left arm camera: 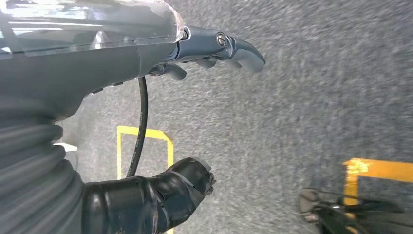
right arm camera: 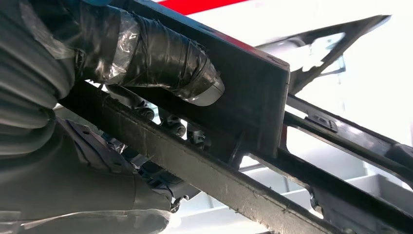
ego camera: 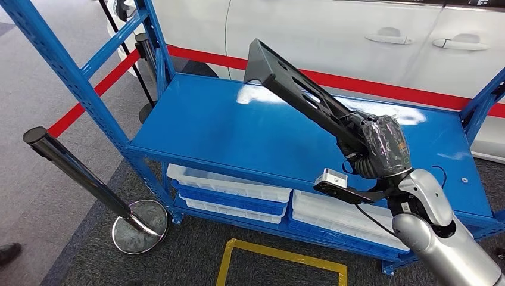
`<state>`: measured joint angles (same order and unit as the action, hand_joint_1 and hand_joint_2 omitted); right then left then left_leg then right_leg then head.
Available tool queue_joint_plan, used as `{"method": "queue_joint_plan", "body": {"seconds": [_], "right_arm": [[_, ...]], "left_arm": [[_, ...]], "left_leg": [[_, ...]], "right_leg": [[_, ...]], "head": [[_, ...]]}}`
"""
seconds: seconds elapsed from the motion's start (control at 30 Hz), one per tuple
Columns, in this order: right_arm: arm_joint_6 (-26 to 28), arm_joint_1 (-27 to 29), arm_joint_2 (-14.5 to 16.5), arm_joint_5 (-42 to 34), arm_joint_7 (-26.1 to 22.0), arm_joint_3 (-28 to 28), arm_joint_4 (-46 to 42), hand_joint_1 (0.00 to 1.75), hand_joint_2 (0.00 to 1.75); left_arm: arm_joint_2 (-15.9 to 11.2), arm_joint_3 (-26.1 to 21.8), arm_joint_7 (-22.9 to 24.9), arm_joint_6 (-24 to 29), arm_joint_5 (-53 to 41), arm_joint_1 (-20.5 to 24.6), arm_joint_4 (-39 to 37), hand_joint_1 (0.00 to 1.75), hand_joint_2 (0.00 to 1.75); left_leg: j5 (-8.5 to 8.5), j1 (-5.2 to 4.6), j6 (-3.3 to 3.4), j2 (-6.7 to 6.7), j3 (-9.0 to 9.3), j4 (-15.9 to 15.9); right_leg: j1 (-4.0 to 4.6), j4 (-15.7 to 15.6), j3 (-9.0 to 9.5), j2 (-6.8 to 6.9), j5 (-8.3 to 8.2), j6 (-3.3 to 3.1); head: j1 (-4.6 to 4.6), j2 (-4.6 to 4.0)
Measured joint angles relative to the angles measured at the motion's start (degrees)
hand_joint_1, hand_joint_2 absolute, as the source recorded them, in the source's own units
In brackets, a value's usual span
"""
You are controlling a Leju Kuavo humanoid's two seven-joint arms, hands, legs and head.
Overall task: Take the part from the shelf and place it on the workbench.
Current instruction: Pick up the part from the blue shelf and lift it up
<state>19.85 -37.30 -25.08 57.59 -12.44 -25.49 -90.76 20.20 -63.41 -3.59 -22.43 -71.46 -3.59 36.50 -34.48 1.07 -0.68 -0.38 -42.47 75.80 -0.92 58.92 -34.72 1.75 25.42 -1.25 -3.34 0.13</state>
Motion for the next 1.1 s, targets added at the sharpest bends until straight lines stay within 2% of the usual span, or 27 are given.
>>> {"method": "queue_joint_plan", "body": {"seconds": [0.03,0.1,0.13,0.2,0.23,0.27,0.33,0.37,0.4,0.43,0.47,0.5,0.57,0.6,0.63,0.7,0.73,0.77,0.8,0.87,0.9,0.93,0.97,1.0,1.03,1.07,1.1], "right_arm": [[0.00,0.01,-0.01,0.00,-0.01,0.00,-0.01,1.75,1.75],[-0.01,0.19,-0.13,-0.09,-0.07,0.00,-0.11,1.75,1.75],[-0.02,0.31,-0.36,-0.21,-0.10,0.05,-0.32,1.75,1.75],[-0.01,0.49,-1.03,-0.46,-0.19,0.44,-0.81,1.75,1.75],[0.00,0.54,-1.35,-0.56,-0.22,0.65,-1.03,1.75,1.75],[0.01,0.59,-1.56,-0.60,-0.26,0.84,-1.13,1.75,1.75],[0.02,0.81,-1.91,-0.69,-0.28,1.04,-1.21,1.75,1.75],[0.02,1.01,-2.12,-0.74,-0.27,1.14,-1.23,1.75,1.75],[0.02,1.25,-2.28,-0.79,-0.26,1.21,-1.22,1.75,1.75],[0.03,1.48,-2.37,-0.82,-0.26,1.25,-1.22,1.75,1.75],[0.04,1.66,-2.42,-0.87,-0.25,1.25,-1.22,1.75,1.75],[0.08,1.77,-2.44,-0.92,-0.25,1.26,-1.22,1.75,1.75],[0.16,1.88,-2.55,-1.07,-0.25,1.37,-1.40,1.75,1.75],[0.23,1.99,-2.69,-1.13,-0.25,1.50,-1.56,1.75,1.75],[0.34,2.08,-2.82,-1.21,-0.27,1.68,-1.72,1.75,1.75],[0.58,2.22,-3.01,-1.34,-0.29,2.01,-1.87,1.75,1.75],[0.65,2.20,-3.01,-1.40,-0.37,2.09,-1.89,1.75,1.75],[0.68,2.24,-3.00,-1.46,-0.50,2.13,-1.93,1.75,1.75],[0.67,2.31,-2.99,-1.50,-0.64,2.14,-2.00,1.75,1.75],[0.63,2.45,-2.99,-1.57,-0.88,2.17,-2.12,1.75,1.75],[0.61,2.48,-2.99,-1.58,-0.93,2.18,-2.14,1.75,1.75],[0.58,2.52,-2.99,-1.60,-1.01,2.18,-2.14,1.75,1.75],[0.56,2.56,-2.99,-1.60,-1.12,2.17,-2.14,1.75,1.75],[0.55,2.58,-2.99,-1.60,-1.22,2.17,-2.15,1.75,1.75],[0.53,2.55,-2.99,-1.60,-1.31,2.17,-2.16,1.75,1.75],[0.53,2.52,-3.00,-1.61,-1.35,2.20,-2.26,1.75,1.75],[0.53,2.45,-3.07,-1.61,-1.37,2.27,-2.37,1.75,1.75]], "left_arm": [[0.00,0.00,-0.01,0.01,-0.02,0.00,0.00,0.00,1.75],[0.00,-0.02,-0.04,0.03,-0.25,0.04,0.00,0.00,1.75],[-0.01,-0.04,-0.18,0.13,-0.56,0.19,0.00,0.00,1.75],[-0.04,-0.23,-0.66,0.54,-1.45,0.51,-0.01,0.00,1.75],[-0.04,-0.36,-0.89,0.75,-1.85,0.68,-0.02,0.00,1.75],[-0.03,-0.50,-1.01,0.87,-2.09,0.76,-0.02,0.00,1.75],[0.01,-0.66,-1.04,0.87,-2.22,0.87,-0.02,0.00,1.75],[0.02,-0.73,-1.04,0.87,-2.26,0.90,-0.02,0.00,1.75],[0.02,-0.80,-1.05,0.87,-2.27,0.90,-0.02,0.00,1.75],[0.02,-0.88,-1.06,0.87,-2.27,0.90,-0.02,0.00,1.75],[0.02,-0.97,-1.06,0.87,-2.29,0.90,-0.03,0.00,1.75],[0.02,-1.05,-1.08,0.87,-2.31,0.90,-0.03,0.00,1.75],[0.11,-1.17,-1.13,0.87,-2.43,0.96,-0.04,0.00,1.75],[0.18,-1.22,-1.16,0.88,-2.51,0.99,-0.04,0.00,1.75],[0.24,-1.26,-1.18,0.88,-2.61,0.99,-0.04,0.00,1.75],[0.29,-1.36,-1.20,0.86,-2.76,0.82,-0.06,0.00,1.75],[0.27,-1.42,-1.20,0.85,-2.83,0.75,-0.07,0.00,1.75],[0.26,-1.50,-1.20,0.84,-2.91,0.74,-0.08,0.00,1.75],[0.22,-1.57,-1.21,0.85,-3.00,0.79,-0.09,0.00,1.75],[0.20,-1.67,-1.23,0.82,-3.17,1.02,-0.09,0.00,1.75],[0.20,-1.68,-1.26,0.80,-3.28,1.07,-0.09,0.00,1.75],[0.20,-1.71,-1.31,0.78,-3.39,1.09,-0.09,0.00,1.75],[0.20,-1.75,-1.38,0.76,-3.52,1.11,-0.09,0.00,1.75],[0.20,-1.79,-1.45,0.77,-3.63,1.12,-0.09,0.00,1.75],[0.20,-1.83,-1.51,0.78,-3.72,1.15,-0.09,0.00,1.75],[0.25,-1.85,-1.56,0.79,-3.85,1.24,-0.09,0.00,1.75],[0.28,-1.87,-1.60,0.83,-3.96,1.36,-0.07,0.00,1.75]], "left_leg": [[0.00,0.00,0.00,0.00,0.00,0.12],[1.27,0.00,0.04,0.06,1.46,-0.69],[2.30,-0.18,0.25,1.25,4.72,-4.88],[4.93,-0.65,1.54,2.35,10.14,-13.64],[6.02,-0.81,2.33,2.73,12.06,-17.52],[7.06,-0.79,3.09,1.85,11.45,-17.92],[8.55,-0.68,3.78,0.90,10.19,-18.20],[9.20,-0.75,3.97,0.30,9.33,-18.13],[9.80,-0.83,4.01,-0.39,8.45,-18.01],[10.37,-0.90,4.00,-1.12,7.56,-17.82],[10.90,-0.95,3.94,-1.87,6.67,-17.57],[11.40,-0.99,3.85,-2.61,5.87,-17.32],[12.43,-1.04,3.52,-4.00,4.59,-16.97],[12.97,-1.02,3.27,-4.64,4.22,-17.00],[13.54,-0.93,2.94,-5.27,3.95,-17.09],[14.75,-0.82,2.10,-6.60,3.53,-17.62],[14.82,-0.84,1.78,-6.48,3.20,-17.59],[13.76,-0.87,1.53,-5.45,2.62,-16.83],[11.65,-0.88,1.30,-3.93,1.85,-15.08],[5.80,-0.41,0.81,-0.83,0.06,-8.61],[3.98,-0.11,0.41,-0.30,-0.60,-5.14],[3.54,0.20,0.00,-0.08,-0.74,-2.50],[4.33,0.49,-0.38,0.07,-0.13,-1.34],[5.88,0.73,-0.73,0.33,1.47,-2.05],[7.17,0.93,-1.06,1.14,4.09,-4.65],[7.18,0.88,-1.44,2.59,7.16,-8.41],[6.66,0.68,-1.30,3.81,9.59,-11.78]], "right_leg": [[0.00,0.00,-0.04,0.02,-0.02,0.00],[0.10,0.13,-0.64,0.58,-0.38,0.07],[0.25,0.37,-1.18,1.31,-0.71,0.26],[0.47,0.54,-1.94,3.64,-1.82,1.39],[0.46,0.84,-2.26,3.83,-1.75,2.09],[0.36,1.65,-2.63,3.08,-0.73,2.65],[0.18,6.69,-4.29,-0.15,4.20,3.03],[0.19,10.42,-5.30,-1.06,6.82,3.04],[0.19,13.74,-5.96,-1.45,8.57,3.03],[0.20,15.64,-5.89,-1.59,9.14,2.97],[0.20,15.39,-4.79,-1.69,8.56,2.83],[0.22,12.98,-2.62,-1.99,7.22,2.59],[0.30,4.90,2.95,-3.96,5.32,1.86],[0.36,1.83,4.85,-4.95,4.92,1.61],[0.47,-0.06,5.85,-5.59,4.92,1.46],[0.63,-0.86,5.84,-4.93,4.22,1.24],[0.58,-1.25,5.64,-4.11,3.66,0.99],[0.43,-1.62,5.29,-3.26,2.90,0.56],[0.26,-2.01,4.79,-2.39,2.11,0.22],[0.16,-2.14,3.40,-0.84,0.82,-0.14],[0.15,-1.99,2.59,-0.05,0.31,-0.05],[0.13,-1.77,1.70,0.79,-0.19,0.09],[0.08,-1.48,0.78,1.64,-0.66,0.29],[-0.02,-1.09,-0.14,2.48,-1.06,0.56],[-0.09,-0.57,-1.00,3.27,-1.39,0.86],[-0.06,0.00,-1.74,4.00,-1.61,1.18],[0.01,0.53,-2.25,4.71,-1.79,1.52]], "head": [[0.00,0.00],[0.01,0.00],[0.01,0.00],[0.01,0.00],[0.01,0.00],[0.01,0.00],[0.04,0.00],[0.04,0.00],[0.05,0.00],[0.04,0.00],[0.04,0.00],[0.04,0.00],[-0.01,0.00],[0.00,0.00],[0.08,0.00],[0.30,0.00],[0.39,0.00],[0.25,0.00],[0.12,0.00],[-0.22,0.00],[-0.24,0.00],[-0.25,0.00],[-0.26,0.00],[-0.26,0.00],[-0.27,0.00],[-0.36,0.00],[-0.40,0.01]]}}
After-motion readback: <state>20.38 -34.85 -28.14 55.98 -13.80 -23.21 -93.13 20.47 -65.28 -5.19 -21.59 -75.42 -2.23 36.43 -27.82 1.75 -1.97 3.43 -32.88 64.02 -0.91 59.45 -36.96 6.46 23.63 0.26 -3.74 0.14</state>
